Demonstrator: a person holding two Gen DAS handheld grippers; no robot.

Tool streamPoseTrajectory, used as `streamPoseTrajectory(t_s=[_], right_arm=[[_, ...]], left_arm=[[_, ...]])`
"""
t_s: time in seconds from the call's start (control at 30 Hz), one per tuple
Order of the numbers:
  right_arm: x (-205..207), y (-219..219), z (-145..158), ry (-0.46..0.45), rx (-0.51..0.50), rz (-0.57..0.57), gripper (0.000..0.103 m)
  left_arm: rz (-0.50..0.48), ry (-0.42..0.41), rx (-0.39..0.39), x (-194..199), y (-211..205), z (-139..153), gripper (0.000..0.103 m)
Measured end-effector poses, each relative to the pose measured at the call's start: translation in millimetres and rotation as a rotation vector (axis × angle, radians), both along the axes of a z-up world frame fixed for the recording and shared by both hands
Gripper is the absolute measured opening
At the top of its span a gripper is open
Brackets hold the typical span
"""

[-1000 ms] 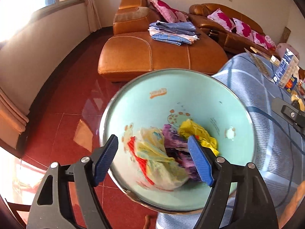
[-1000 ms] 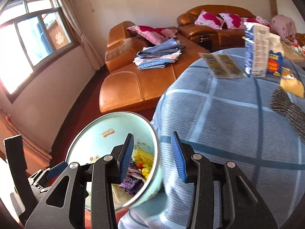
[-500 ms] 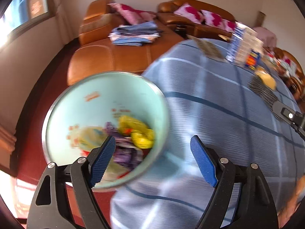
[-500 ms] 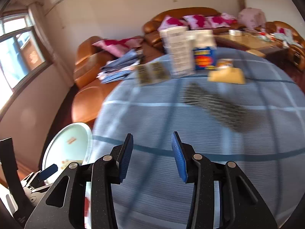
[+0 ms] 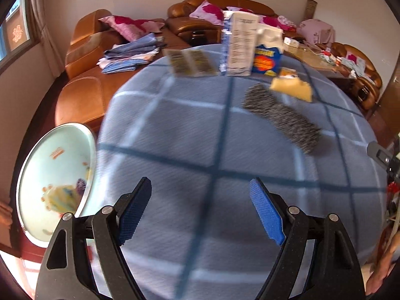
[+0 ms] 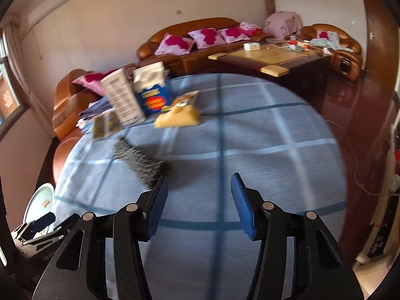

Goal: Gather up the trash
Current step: 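Withdraw both tools from the bin toward the black scrubber and sponge, then grasp the black mesh scrubber with the left tool while the right tool grasps the yellow sponge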

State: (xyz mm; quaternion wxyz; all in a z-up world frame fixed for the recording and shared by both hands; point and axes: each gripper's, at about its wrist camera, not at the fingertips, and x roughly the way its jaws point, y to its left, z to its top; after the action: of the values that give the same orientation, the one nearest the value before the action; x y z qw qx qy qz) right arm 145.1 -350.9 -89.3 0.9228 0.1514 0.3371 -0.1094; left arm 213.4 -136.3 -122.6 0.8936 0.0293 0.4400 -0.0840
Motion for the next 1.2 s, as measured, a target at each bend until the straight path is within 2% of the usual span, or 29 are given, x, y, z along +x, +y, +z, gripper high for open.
streamPoseTrajectory(t_s=[0.1,0.3,0.47,0.53,0.6,0.63,0.67,0.7,0.77,0.87,0.9,0.93,1.03,1.13,1.2], right_arm=[[-1,-16,2,-0.001,-0.011,-0.01,0.052],[7,-44,0,0.022,-0.031,-0.023,0.052],[12,-65,-1,0.038,-0.035,-0.034,0.052],[14,-71,-2,0.041,-0.028,-0.035,0.052],[17,-75,-3,0.046,-0.028,-0.035,0.052],[20,-77,-3,0.049,-0.027,-0.032,0.052],[22,-79,-2,0.048,-0.021,-0.023,0.052],[25,-79,-2,0.047,-0.016,-0.017,0.052],[35,-79,-1,0.043,-0.004,0.014,0.052],[56,-70,-1,0.032,-0.033,0.065,0.055],[67,-66,-1,0.031,-0.053,0.092,0.061],[78,-62,-2,0.034,-0.059,0.126,0.063],[116,-48,-8,0.064,-0.08,0.252,0.063],[147,-31,-13,0.08,-0.165,0.338,0.063],[164,-27,-17,0.091,-0.151,0.382,0.067]], left_arm=[[-0.013,-0.005,0.005,8,-25,3,0.079],[0.018,-0.01,-0.044,33,-78,11,0.079],[0.043,0.011,-0.037,58,-114,5,0.079],[0.057,0.045,-0.042,68,-123,-4,0.078],[0.063,0.075,-0.051,73,-127,-13,0.075],[0.056,0.083,-0.05,75,-129,-17,0.066],[0.047,0.086,-0.046,76,-130,-20,0.055],[0.04,0.09,-0.045,78,-129,-23,0.051],[0.015,0.078,-0.053,79,-122,-24,0.038],[-0.049,0.073,-0.055,83,-107,-22,0.03],[-0.072,0.056,-0.039,86,-100,-20,0.028],[-0.086,0.04,-0.024,88,-95,-18,0.027],[-0.128,0.011,0.016,103,-73,-10,0.027],[-0.102,0.015,0.015,123,-46,-6,0.027],[-0.097,0.016,0.006,133,-34,-4,0.027]])
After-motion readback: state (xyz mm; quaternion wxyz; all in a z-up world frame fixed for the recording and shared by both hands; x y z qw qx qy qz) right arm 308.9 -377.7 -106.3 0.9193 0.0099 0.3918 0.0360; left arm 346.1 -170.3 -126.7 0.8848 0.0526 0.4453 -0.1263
